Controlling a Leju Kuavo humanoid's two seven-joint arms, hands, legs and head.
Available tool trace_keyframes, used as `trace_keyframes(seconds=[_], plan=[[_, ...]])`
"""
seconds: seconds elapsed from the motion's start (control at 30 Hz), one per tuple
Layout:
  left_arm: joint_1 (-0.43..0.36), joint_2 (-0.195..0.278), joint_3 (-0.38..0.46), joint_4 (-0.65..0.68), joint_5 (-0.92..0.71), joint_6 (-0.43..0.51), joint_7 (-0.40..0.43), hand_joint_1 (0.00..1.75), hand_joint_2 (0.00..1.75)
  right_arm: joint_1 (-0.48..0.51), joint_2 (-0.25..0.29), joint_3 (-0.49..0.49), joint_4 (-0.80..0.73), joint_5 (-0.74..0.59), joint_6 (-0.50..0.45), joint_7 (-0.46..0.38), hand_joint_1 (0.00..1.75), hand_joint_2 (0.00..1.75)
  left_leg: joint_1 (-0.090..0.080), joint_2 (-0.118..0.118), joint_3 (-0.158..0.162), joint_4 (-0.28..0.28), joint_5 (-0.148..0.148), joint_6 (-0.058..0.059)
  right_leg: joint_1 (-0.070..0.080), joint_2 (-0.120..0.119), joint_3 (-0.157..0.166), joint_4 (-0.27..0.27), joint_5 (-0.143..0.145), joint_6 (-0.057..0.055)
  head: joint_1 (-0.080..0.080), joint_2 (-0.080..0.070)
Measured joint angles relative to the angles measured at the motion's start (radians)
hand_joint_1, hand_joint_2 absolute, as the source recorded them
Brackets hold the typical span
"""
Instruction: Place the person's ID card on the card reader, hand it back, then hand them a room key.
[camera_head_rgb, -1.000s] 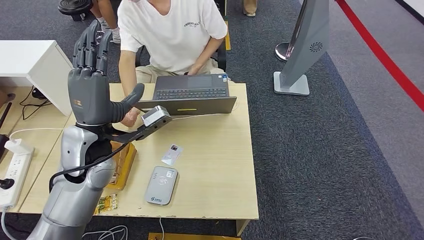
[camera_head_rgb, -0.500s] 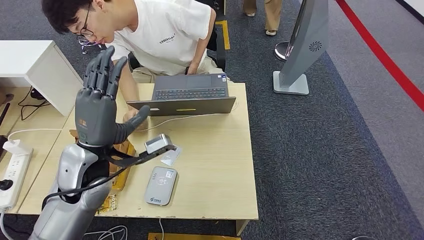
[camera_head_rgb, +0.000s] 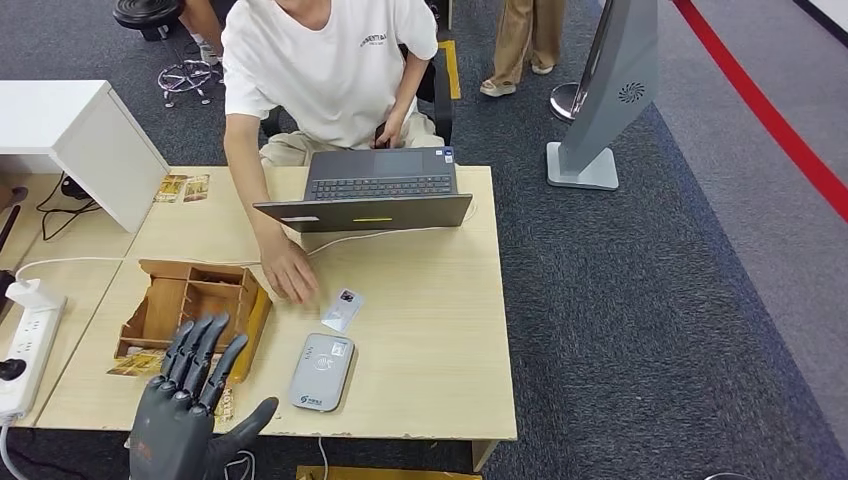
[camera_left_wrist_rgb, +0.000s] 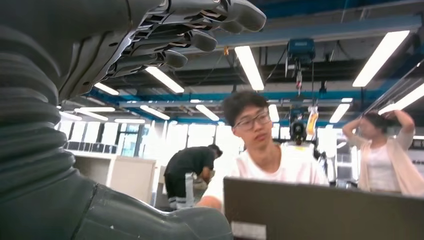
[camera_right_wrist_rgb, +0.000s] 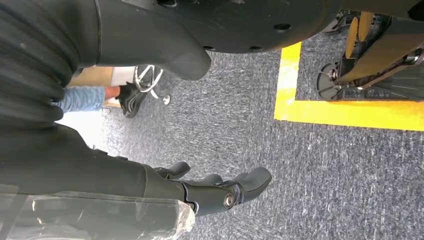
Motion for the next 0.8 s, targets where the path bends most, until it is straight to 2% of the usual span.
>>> trace_keyframes(seconds=[0.27,0.4,0.5,0.6,0.8], plan=[[0.131,0.044,0.005,0.0,0.002,0.009,0.079,0.0,1.75,0.0,0.0,0.0,0.0,0.012,-0.001,-0.001,0.0,1.75,0.0,0.0,0.0,0.0,0.0,0.0,0.0,0.0,0.001,0.0,0.0,0.0,0.0,0.0],[0.175,0.038,0.052,0.01,0.031,0.01,0.041,0.0,1.75,0.0,0.0,0.0,0.001,0.025,0.004,0.001,0.0,1.75,0.0,0.0,0.0,0.0,0.0,0.0,0.0,-0.001,0.001,0.0,0.0,0.0,0.0,0.0],[0.191,0.004,0.135,0.05,0.074,0.01,-0.071,0.0,1.75,-0.001,0.0,0.002,0.001,0.039,0.014,0.001,0.0,1.75,0.0,-0.001,0.0,0.0,0.0,0.0,0.0,-0.001,0.001,0.0,0.0,0.0,0.0,0.0],[0.193,-0.058,0.246,0.114,0.107,0.01,-0.236,0.0,1.75,-0.001,0.0,0.005,0.001,0.051,0.019,0.001,0.0,1.75,0.0,-0.001,0.0,0.0,0.0,0.0,0.0,-0.002,0.002,0.0,0.0,0.0,0.0,0.0],[0.187,-0.192,0.466,0.222,0.121,0.01,-0.491,0.0,1.75,-0.002,0.0,0.011,0.001,0.069,0.022,0.001,0.0,1.75,0.0,-0.001,0.001,0.0,0.0,0.0,0.0,-0.002,0.002,0.0,0.0,0.0,0.0,0.0]])
